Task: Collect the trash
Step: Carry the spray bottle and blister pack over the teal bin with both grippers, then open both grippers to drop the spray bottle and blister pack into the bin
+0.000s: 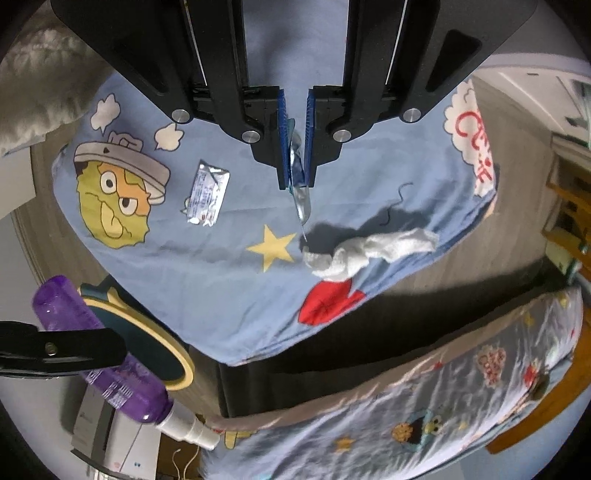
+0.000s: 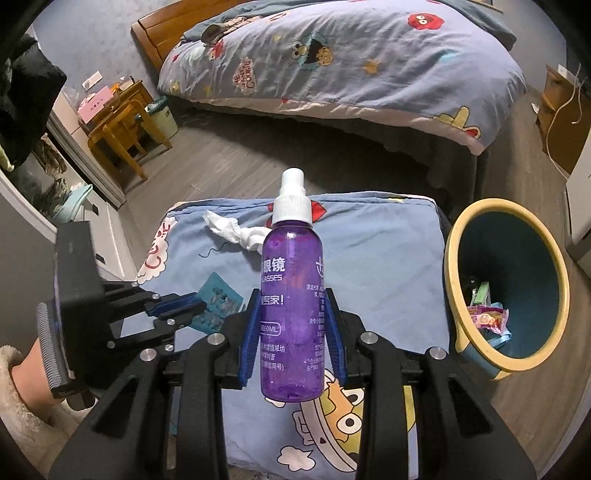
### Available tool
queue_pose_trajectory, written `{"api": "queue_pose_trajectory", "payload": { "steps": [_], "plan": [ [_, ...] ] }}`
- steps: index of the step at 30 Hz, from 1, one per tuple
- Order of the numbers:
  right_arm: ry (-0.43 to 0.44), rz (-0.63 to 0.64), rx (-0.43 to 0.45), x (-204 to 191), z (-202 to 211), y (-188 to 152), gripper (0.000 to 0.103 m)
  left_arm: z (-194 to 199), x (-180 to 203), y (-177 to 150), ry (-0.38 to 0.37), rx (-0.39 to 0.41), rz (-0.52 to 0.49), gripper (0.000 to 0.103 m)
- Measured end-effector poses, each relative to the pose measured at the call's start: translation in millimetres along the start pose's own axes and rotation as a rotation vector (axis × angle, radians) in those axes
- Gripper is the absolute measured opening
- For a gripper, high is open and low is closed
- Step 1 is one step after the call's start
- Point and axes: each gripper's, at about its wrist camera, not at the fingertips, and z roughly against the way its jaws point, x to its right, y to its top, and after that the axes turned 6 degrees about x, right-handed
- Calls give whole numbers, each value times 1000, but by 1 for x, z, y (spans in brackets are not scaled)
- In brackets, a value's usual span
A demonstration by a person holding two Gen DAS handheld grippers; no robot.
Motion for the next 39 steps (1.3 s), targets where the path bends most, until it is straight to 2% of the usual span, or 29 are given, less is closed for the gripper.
{"api": "queue_pose_trajectory", "payload": {
  "steps": [12, 18, 21, 24, 27, 32, 34, 39],
  "plan": [
    [18, -34, 29, 20, 6, 10, 32, 16, 8, 24, -30, 82, 30, 8],
    [-2, -68, 43, 45, 5, 17, 32, 27, 16, 45, -52, 132, 50, 8],
    [-27, -122, 68, 73, 10, 23, 32, 32, 28, 63, -60, 165, 32, 8],
    [-72, -202, 85, 113, 15, 24, 32, 28, 43, 83, -109, 188, 45, 8],
    [-125, -312, 87, 163, 19, 15, 32, 15, 68, 105, -160, 194, 54, 8],
    [-205, -474, 77, 230, 20, -7, 32, -14, 118, 137, -219, 195, 13, 8],
    [-226, -530, 73, 250, 20, -17, 32, -26, 141, 150, -233, 202, -14, 9],
    [-227, -592, 58, 272, 16, -29, 32, -56, 178, 174, -249, 197, -54, 9]
  ]
}}
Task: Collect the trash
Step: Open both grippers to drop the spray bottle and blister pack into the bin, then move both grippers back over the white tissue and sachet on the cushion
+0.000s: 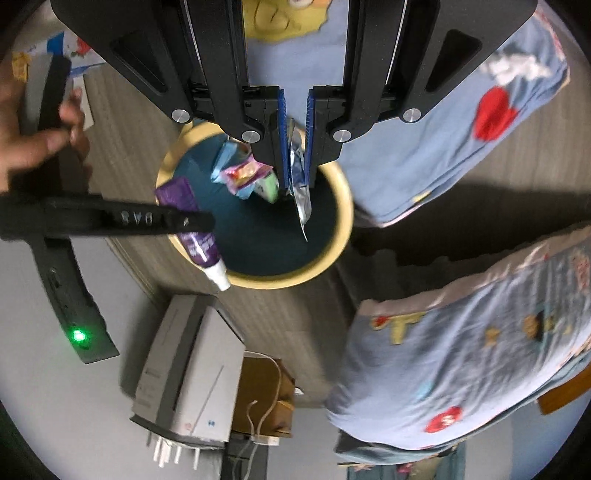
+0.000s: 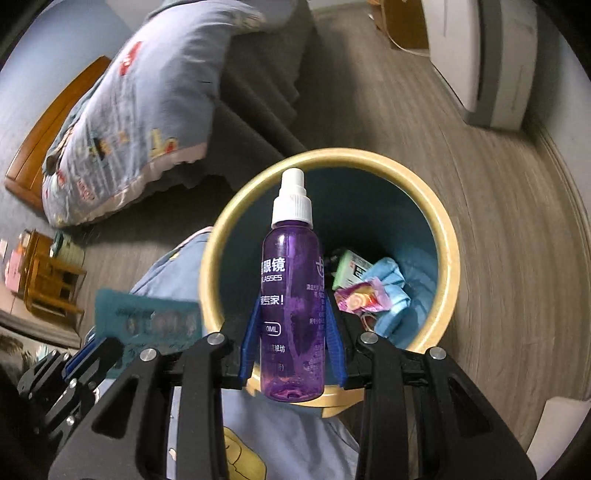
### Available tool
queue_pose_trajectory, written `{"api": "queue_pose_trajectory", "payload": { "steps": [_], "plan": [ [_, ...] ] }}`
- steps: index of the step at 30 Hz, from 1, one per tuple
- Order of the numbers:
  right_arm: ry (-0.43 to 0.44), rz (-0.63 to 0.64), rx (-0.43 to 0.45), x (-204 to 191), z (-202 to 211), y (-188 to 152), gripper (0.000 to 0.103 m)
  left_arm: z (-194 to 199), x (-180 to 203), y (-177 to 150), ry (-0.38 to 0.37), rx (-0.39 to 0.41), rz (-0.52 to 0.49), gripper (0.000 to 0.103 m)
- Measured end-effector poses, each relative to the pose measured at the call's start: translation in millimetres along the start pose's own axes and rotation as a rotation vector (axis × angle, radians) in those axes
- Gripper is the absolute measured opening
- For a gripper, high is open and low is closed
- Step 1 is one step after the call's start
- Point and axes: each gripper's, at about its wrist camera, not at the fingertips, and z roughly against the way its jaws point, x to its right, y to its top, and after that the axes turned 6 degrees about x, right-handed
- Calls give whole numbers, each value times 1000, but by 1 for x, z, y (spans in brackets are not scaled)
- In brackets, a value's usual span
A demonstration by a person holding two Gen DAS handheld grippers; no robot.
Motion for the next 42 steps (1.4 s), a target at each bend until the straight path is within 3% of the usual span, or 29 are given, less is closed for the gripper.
{"api": "queue_pose_trajectory", "payload": {
  "steps": [4, 6, 8, 10, 20, 26, 34, 39, 42],
  "plan": [
    [9, -16, 21, 3, 1, 5, 34, -22, 8, 7, 6, 1, -23, 9],
    [8, -20, 38, 4, 4, 6, 39, -25, 7, 8, 3, 3, -16, 15],
    [3, -22, 47, 3, 5, 6, 40, -24, 3, 6, 10, 7, -4, 33],
    [-1, -23, 48, 4, 5, 7, 42, -22, -1, 4, 5, 14, 5, 40],
    [-12, 42, 48, -16, 7, 6, 42, 2, -26, -17, 38, 3, 40, 42],
    [-21, 147, 63, -50, 16, -5, 58, 41, -56, -39, 86, 0, 57, 61],
    [22, 213, 60, -103, 31, -33, 72, 117, -121, -74, 222, 0, 119, 72],
    [27, 282, 63, -144, 39, -67, 83, 161, -155, -92, 282, 37, 171, 82],
    [23, 304, 36, -163, 32, -94, 84, 175, -175, -108, 306, 58, 237, 89]
  ]
}}
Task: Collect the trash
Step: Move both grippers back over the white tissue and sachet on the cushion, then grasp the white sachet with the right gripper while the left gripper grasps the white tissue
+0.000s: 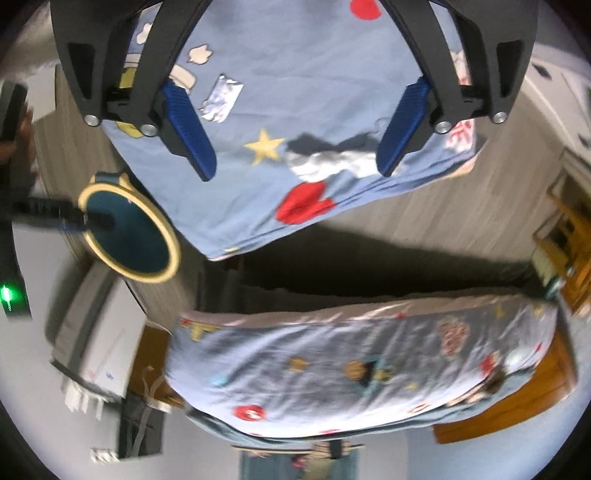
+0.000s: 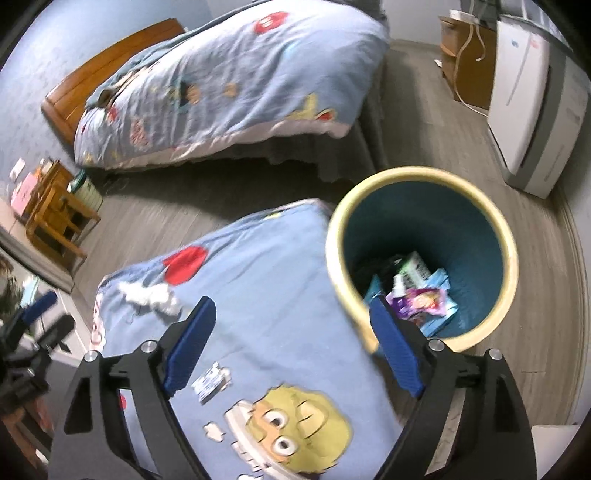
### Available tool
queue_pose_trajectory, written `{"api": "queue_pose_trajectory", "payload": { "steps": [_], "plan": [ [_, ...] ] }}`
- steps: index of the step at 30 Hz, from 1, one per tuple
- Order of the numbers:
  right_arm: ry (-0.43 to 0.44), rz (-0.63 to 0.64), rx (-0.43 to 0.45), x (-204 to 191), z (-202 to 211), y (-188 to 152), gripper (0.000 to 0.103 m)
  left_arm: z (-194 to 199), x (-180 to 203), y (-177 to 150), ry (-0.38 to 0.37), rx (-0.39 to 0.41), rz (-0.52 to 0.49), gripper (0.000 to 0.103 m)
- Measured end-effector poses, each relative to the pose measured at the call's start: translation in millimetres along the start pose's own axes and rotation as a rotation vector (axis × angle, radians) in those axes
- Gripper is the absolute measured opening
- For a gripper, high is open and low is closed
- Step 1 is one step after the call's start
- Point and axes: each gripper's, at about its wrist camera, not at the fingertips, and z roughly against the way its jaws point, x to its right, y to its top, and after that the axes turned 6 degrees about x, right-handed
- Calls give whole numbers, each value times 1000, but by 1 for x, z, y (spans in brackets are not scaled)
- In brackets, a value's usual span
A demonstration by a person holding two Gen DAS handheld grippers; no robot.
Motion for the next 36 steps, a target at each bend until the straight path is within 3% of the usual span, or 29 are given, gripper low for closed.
{"api": "queue_pose_trajectory", "payload": {
  "steps": [7, 15, 18, 21, 23, 24, 25, 31, 36],
  "plan": [
    [-10, 30, -94, -47, -35, -55, 84, -2, -39, -13, 54, -18, 27, 89],
    [-35, 62, -189, -80, -82, -97, 84, -16, -56, -18, 58, -41, 15, 89],
    [-36, 71, -208, -86, -95, -103, 82, -23, -59, -20, 65, -56, 11, 89],
    [-40, 119, -230, -95, -107, -109, 71, -33, -68, -22, 74, -78, 38, 89],
    [-62, 162, -216, -101, -109, -110, 68, -40, -73, -25, 83, -95, 53, 89],
    [-70, 180, -209, -103, -110, -111, 61, -45, -75, -26, 88, -108, 61, 89],
    [-79, 207, -196, -106, -110, -110, 46, -48, -76, -28, 90, -115, 64, 89],
    [-23, 210, -227, -98, -103, -97, 46, -69, -74, -29, 101, -157, 62, 89],
    [33, 233, -238, -81, -75, -48, 46, -87, -60, -24, 82, -172, 52, 89]
  ]
}}
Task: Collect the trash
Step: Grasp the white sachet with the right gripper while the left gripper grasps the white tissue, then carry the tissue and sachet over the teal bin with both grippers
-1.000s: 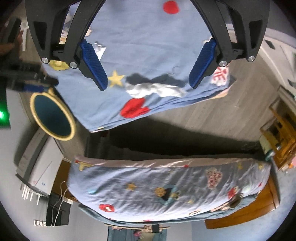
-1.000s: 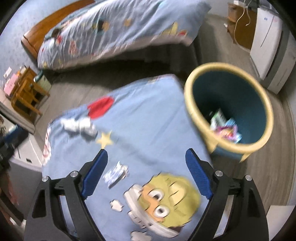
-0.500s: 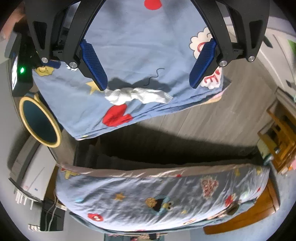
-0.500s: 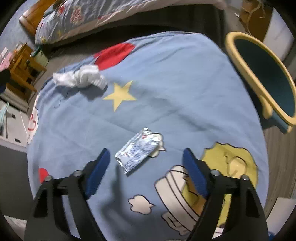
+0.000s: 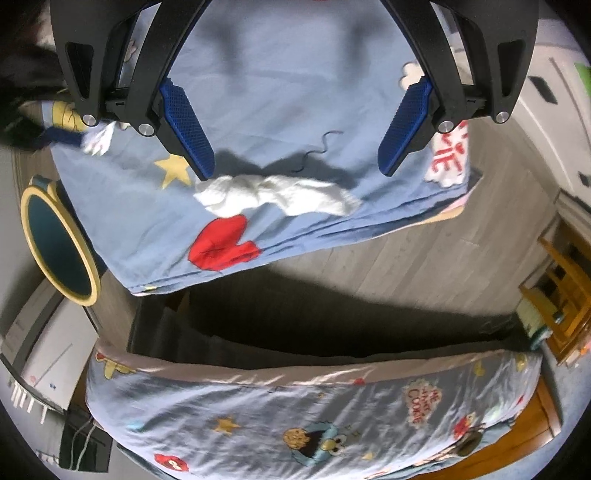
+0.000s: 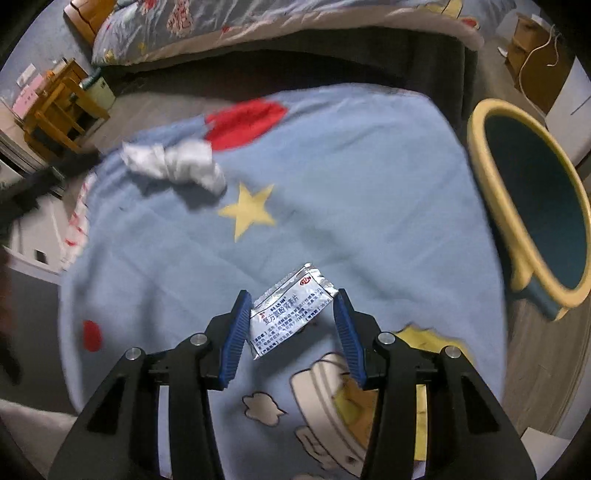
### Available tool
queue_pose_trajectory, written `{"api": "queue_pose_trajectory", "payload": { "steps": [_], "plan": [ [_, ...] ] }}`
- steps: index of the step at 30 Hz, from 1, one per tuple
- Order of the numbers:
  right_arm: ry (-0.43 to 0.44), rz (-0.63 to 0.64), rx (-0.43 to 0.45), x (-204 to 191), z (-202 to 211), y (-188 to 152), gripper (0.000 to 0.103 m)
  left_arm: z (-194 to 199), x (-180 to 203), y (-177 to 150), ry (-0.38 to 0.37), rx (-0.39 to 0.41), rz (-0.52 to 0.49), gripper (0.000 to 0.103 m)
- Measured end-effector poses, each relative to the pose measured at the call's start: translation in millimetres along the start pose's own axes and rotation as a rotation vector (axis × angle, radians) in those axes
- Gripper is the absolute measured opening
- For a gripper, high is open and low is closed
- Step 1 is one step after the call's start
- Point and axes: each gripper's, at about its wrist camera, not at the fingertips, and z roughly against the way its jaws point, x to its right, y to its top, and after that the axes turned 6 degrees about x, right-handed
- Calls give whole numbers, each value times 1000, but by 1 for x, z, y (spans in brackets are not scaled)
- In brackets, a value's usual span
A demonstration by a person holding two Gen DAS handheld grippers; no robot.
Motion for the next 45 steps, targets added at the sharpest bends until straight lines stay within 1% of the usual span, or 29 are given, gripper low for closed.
{"api": "queue_pose_trajectory", "payload": {
  "steps": [2, 4, 6, 9, 11, 12, 13, 14, 15, 16, 17, 19, 21, 25, 29, 36, 40, 45],
  "plan": [
    [-33, 79, 26, 3, 17, 10, 46, -9, 12, 1, -4, -4, -29, 89],
    [-54, 114, 57, 12, 32, 16, 46, -18, 21, 0, -1, -7, -59, 89],
    [-44, 97, 83, 23, 38, 18, 46, -27, 29, -1, 8, -15, -87, 89],
    [9, 31, 80, 34, 30, 18, 46, -40, 36, -3, 9, -32, -108, 89],
    [15, 29, 91, 33, 27, 22, 46, -46, 39, -3, 13, -37, -117, 89],
    [20, 30, 96, 34, 26, 25, 46, -48, 39, -4, 15, -39, -121, 87],
    [27, 25, 97, 36, 26, 26, 46, -53, 41, -5, 15, -49, -130, 80],
    [35, 16, 96, 36, 26, 25, 46, -55, 43, -6, 15, -57, -136, 70],
    [45, 5, 96, 37, 26, 26, 46, -60, 46, -8, 17, -71, -153, 63],
    [51, -1, 96, 39, 27, 26, 46, -64, 49, -10, 17, -88, -174, 48],
    [53, -1, 97, 41, 28, 26, 46, -67, 52, -13, 20, -101, -195, 28],
    [51, 2, 102, 43, 29, 28, 46, -68, 55, -15, 19, -114, -218, 8],
    [58, -4, 109, 46, 31, 29, 46, -66, 59, -17, 27, -102, -239, 2],
    [62, -9, 123, 49, 35, 30, 46, -57, 67, -14, 30, -68, -272, 2],
    [58, -11, 139, 51, 41, 32, 46, -47, 72, -10, 24, -34, -274, 2],
    [54, -67, 193, 75, 59, 41, 46, -20, 87, 0, -19, 45, -273, 2],
    [47, -127, 244, 104, 76, 47, 46, -5, 96, 10, -69, 86, -249, 2],
    [9, -187, 289, 148, 96, 51, 46, 11, 123, 21, -126, 131, -273, 2]
  ]
}}
